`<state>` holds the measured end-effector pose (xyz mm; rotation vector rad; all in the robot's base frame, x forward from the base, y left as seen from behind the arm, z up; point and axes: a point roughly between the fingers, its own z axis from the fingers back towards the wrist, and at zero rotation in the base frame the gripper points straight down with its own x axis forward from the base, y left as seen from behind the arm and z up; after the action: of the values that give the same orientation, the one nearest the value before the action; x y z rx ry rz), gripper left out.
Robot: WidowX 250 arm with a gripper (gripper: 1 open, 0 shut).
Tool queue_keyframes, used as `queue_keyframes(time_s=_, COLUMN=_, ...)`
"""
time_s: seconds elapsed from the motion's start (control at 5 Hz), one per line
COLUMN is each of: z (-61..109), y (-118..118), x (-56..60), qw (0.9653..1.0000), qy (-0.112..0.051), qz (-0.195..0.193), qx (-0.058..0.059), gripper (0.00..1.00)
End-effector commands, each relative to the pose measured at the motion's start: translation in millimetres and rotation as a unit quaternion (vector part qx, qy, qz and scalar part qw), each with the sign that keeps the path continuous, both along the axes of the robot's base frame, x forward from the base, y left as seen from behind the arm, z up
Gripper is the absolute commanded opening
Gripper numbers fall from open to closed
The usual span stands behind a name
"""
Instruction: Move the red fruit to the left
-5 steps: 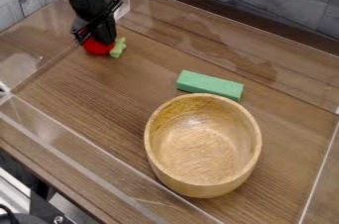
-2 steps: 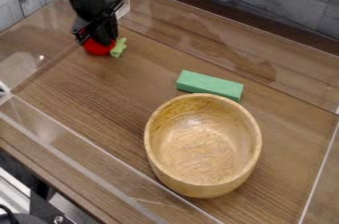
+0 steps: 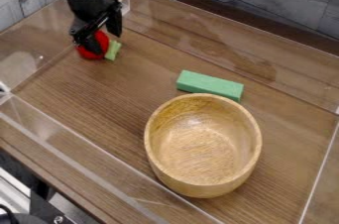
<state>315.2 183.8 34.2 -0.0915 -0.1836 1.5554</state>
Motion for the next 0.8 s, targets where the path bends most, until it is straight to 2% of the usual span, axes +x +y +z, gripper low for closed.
queue_keyframes(time_s=0.0, z=24.9, y=3, x=11.1, qw=0.9996, qy=-0.023, qz=-0.008, qx=0.017, gripper=1.0)
queue_keyframes(time_s=0.6, z=48.1, y=-12, x=18.9, qw=0.999, qy=-0.026, qz=-0.033, qx=0.012, gripper=1.0)
